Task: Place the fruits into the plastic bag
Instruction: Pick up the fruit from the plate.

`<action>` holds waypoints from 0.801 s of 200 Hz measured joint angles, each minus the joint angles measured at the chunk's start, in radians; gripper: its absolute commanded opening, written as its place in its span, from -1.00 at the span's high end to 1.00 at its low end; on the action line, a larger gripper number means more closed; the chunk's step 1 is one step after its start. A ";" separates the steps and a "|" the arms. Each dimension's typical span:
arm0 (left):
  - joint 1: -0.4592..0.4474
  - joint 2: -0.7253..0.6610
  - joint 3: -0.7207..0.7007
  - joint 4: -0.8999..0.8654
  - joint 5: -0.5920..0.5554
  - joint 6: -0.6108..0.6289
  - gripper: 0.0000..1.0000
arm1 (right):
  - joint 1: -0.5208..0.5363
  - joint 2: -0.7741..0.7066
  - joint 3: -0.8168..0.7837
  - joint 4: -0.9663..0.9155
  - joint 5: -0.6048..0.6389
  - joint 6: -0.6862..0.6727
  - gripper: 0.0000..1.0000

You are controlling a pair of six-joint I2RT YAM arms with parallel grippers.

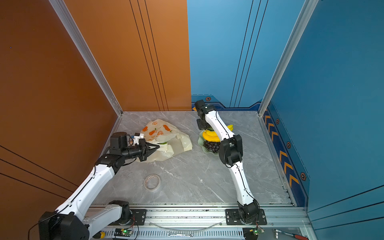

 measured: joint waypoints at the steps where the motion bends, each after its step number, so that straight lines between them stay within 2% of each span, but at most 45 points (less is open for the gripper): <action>1: 0.000 0.000 0.000 0.000 0.000 0.000 1.00 | 0.000 -0.001 0.000 0.000 0.000 0.000 0.94; 41: 0.000 0.010 0.000 0.003 0.004 0.000 1.00 | -0.017 -0.108 -0.013 0.006 -0.037 0.031 0.94; 96: -0.002 0.018 0.000 0.005 0.007 0.000 1.00 | -0.052 -0.278 -0.051 0.032 -0.148 0.107 0.94; 160: -0.009 0.012 0.000 0.005 0.019 -0.001 1.00 | -0.001 -0.375 -0.167 0.033 -0.334 0.240 0.94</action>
